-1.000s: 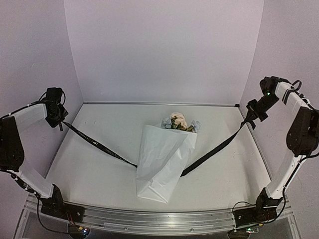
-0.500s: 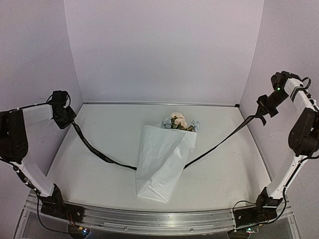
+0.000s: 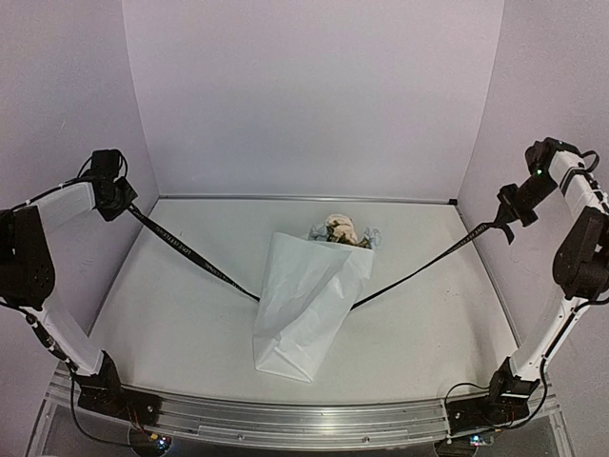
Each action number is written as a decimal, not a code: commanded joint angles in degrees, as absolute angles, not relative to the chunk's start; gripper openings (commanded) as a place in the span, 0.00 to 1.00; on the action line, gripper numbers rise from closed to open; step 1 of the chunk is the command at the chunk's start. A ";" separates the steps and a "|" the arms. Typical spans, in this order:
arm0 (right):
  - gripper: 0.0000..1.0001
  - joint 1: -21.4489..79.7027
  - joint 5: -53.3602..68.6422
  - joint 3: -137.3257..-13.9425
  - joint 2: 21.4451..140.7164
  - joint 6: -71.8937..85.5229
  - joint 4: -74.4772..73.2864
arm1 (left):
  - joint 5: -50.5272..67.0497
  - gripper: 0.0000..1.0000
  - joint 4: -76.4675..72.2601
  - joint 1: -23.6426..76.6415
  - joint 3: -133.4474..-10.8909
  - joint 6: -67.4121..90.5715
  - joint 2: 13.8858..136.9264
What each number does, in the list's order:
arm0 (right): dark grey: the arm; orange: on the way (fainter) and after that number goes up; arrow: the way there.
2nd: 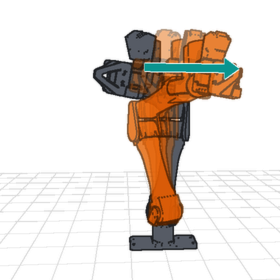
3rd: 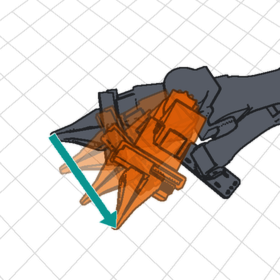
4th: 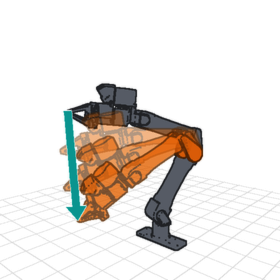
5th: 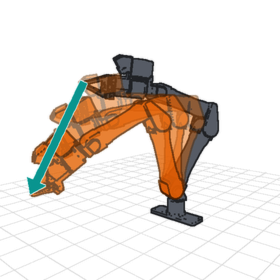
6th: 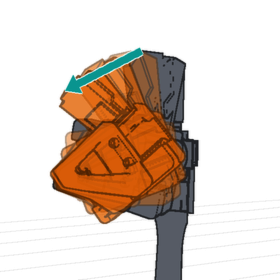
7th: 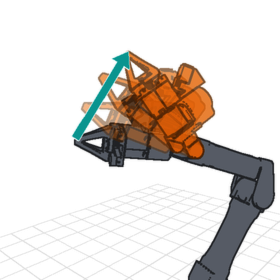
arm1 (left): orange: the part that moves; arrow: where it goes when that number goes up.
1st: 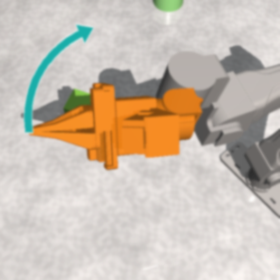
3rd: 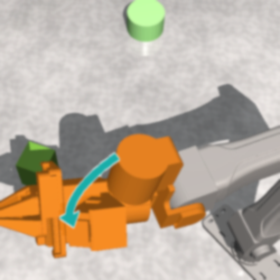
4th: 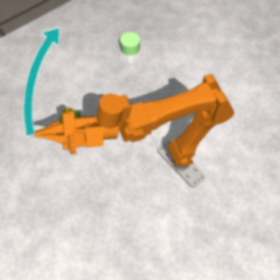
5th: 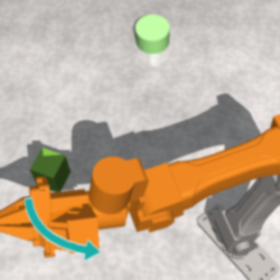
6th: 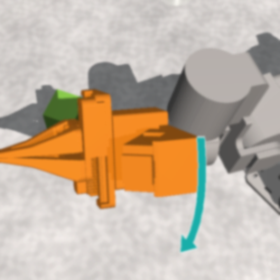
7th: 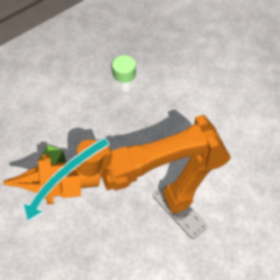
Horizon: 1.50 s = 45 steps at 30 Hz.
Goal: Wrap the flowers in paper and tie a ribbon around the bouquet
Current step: Place the left side of the ribbon at the center of the board.
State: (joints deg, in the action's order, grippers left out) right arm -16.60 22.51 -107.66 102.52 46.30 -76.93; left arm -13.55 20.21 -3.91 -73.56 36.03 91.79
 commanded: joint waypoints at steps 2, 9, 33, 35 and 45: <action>0.00 -17.40 23.84 -105.63 98.61 46.49 -78.09 | -8.26 0.00 17.60 -5.49 -71.62 33.56 90.60; 0.00 -11.76 25.84 -96.04 94.44 44.12 -76.02 | 8.29 0.00 3.84 9.28 -64.20 26.21 85.13; 0.00 24.11 29.54 -70.93 101.51 52.59 -52.94 | 10.47 0.00 -8.32 59.45 -79.00 29.47 104.97; 0.00 24.44 30.54 -70.13 103.22 54.55 -49.22 | 11.89 0.00 -9.42 59.95 -79.86 31.14 106.94; 0.00 19.31 27.14 -69.48 98.33 52.12 -54.00 | 19.92 0.00 -17.67 61.31 -84.82 36.55 119.77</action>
